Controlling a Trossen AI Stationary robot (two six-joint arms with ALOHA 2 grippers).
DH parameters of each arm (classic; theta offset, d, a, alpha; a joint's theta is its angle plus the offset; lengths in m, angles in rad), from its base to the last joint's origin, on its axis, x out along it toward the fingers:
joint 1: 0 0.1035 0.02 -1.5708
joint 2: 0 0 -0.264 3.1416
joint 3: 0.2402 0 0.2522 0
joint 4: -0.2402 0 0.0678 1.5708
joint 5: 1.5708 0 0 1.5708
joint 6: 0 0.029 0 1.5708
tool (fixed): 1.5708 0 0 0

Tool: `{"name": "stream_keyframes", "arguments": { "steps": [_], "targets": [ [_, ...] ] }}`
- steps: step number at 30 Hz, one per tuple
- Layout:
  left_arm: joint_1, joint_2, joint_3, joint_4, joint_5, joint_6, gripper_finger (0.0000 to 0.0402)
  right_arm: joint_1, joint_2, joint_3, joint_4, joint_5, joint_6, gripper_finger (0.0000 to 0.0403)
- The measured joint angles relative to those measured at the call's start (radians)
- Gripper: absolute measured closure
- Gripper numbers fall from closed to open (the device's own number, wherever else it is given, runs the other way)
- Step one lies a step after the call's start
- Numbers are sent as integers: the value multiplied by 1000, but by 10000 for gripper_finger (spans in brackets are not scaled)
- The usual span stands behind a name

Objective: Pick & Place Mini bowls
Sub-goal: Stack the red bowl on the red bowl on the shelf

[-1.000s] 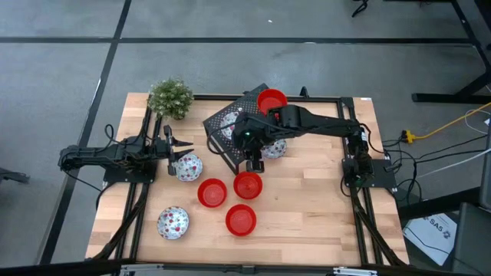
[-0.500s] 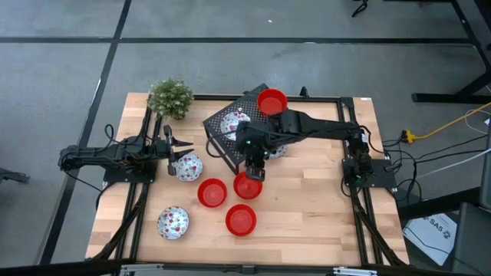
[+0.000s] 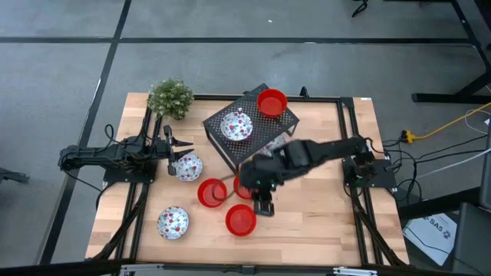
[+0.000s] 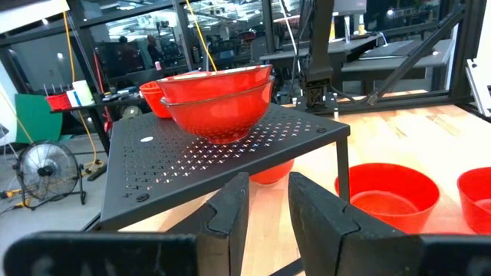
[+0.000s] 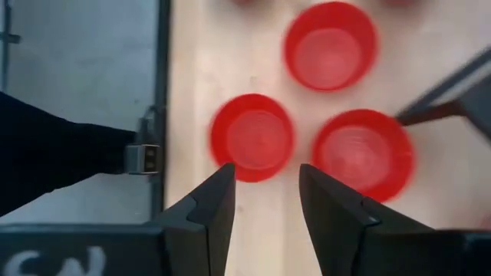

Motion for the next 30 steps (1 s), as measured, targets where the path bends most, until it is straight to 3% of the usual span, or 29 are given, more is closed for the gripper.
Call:
{"name": "stream_keyframes", "arguments": {
  "steps": [17,30],
  "targets": [
    [0,0,0,0,0,0,313,306,28,0,169,214,169,257],
    [0,0,0,0,0,0,313,357,178,0,230,219,157,257]
  ]
}}
